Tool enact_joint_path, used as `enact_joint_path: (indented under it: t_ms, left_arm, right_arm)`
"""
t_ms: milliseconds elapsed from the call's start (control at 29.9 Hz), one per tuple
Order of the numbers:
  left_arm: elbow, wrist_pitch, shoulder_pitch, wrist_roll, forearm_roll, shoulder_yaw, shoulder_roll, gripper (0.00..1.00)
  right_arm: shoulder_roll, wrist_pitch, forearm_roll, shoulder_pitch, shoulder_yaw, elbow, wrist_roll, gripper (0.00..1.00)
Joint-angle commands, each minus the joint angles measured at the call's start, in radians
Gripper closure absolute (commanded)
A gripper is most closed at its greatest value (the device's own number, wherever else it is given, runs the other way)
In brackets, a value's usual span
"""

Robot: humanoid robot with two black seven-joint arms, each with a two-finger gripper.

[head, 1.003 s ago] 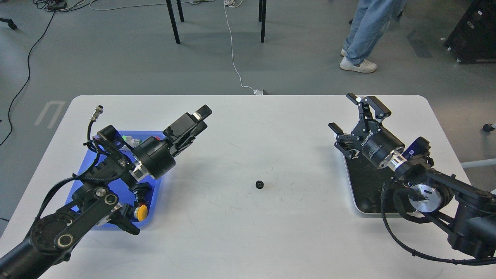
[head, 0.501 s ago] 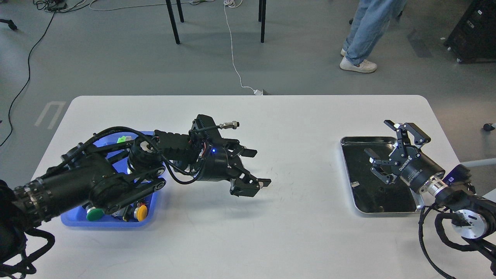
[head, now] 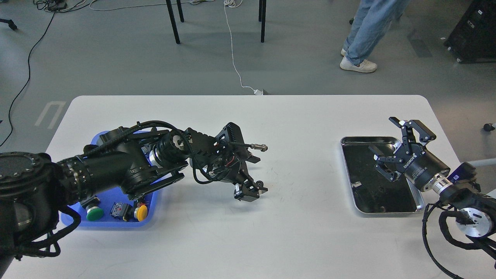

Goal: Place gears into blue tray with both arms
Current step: 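Grasp the black gear with the left gripper and lift it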

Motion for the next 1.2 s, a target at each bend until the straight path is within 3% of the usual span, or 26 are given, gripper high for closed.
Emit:
enact_joint_path:
  t_ms: [0, 134, 435, 568, 635, 702, 836, 1170]
  left_arm:
    - [0.003, 0.000, 0.009, 0.000, 0.000, 0.013, 0.000, 0.17]
    - [0.009, 0.000, 0.012, 0.000, 0.000, 0.015, -0.007, 0.26]
    - [0.040, 0.001, 0.036, 0.000, 0.000, 0.013, -0.038, 0.30]
    - [0.040, 0.000, 0.038, 0.000, 0.000, 0.012, -0.047, 0.39]
    - [0.043, 0.000, 0.039, 0.000, 0.000, 0.013, -0.049, 0.49]
    - [0.047, 0.001, 0.042, 0.000, 0.000, 0.013, -0.050, 0.69]
    - [0.050, 0.003, 0.044, 0.000, 0.000, 0.012, -0.049, 0.86]
    - [0.050, 0.032, 0.047, 0.000, 0.000, 0.006, -0.029, 0.89]
  right_arm:
    - [-0.005, 0.000, 0.000, -0.001, -0.002, -0.001, 0.000, 0.04]
    - [-0.005, 0.000, 0.000, -0.001, -0.003, -0.001, 0.000, 0.04]
    - [-0.005, 0.000, 0.000, -0.001, -0.008, 0.002, 0.000, 0.04]
    - [-0.005, 0.000, 0.000, -0.001, -0.009, 0.000, 0.000, 0.04]
    - [-0.005, 0.000, 0.000, -0.006, -0.008, 0.000, 0.000, 0.04]
    - [-0.005, 0.000, 0.000, -0.006, -0.008, 0.000, 0.000, 0.04]
    - [-0.005, 0.000, 0.000, -0.007, -0.011, 0.003, 0.000, 0.04]
    - [-0.005, 0.000, -0.002, -0.007, -0.012, 0.005, 0.000, 0.04]
